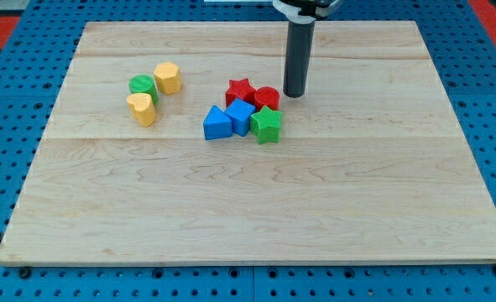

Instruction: Move the green star into the green circle

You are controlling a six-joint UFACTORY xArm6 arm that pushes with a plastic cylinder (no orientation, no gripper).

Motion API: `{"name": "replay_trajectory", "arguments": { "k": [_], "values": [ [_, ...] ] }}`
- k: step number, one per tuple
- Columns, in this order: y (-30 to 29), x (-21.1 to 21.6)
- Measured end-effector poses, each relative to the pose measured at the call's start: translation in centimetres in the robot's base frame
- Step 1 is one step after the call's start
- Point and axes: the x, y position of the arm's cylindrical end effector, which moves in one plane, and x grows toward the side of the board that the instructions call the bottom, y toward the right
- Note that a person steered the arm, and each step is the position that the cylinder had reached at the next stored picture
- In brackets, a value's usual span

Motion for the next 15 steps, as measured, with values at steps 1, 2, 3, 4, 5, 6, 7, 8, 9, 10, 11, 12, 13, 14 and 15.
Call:
{"name": "replay_trajectory", "arguments": {
  "k": [1,2,3,4,5,6,7,8,9,10,11,12,13,14,15],
  "values": [
    [0.8,0.0],
    [1.2,0.0],
    [2.8,0.6],
    [6.1,3.9],
    [2.7,5.7],
    [-0.2,5.6],
    [-4.6,6.6],
    [-9.6,8.3],
    [-9.3,12.1],
    [-13.0,12.4],
    [-20.1,10.2],
    [-21.5,11.9],
    [-23.9,11.5],
    [-23.8,9.4],
    [-23.7,6.7]
  ]
}}
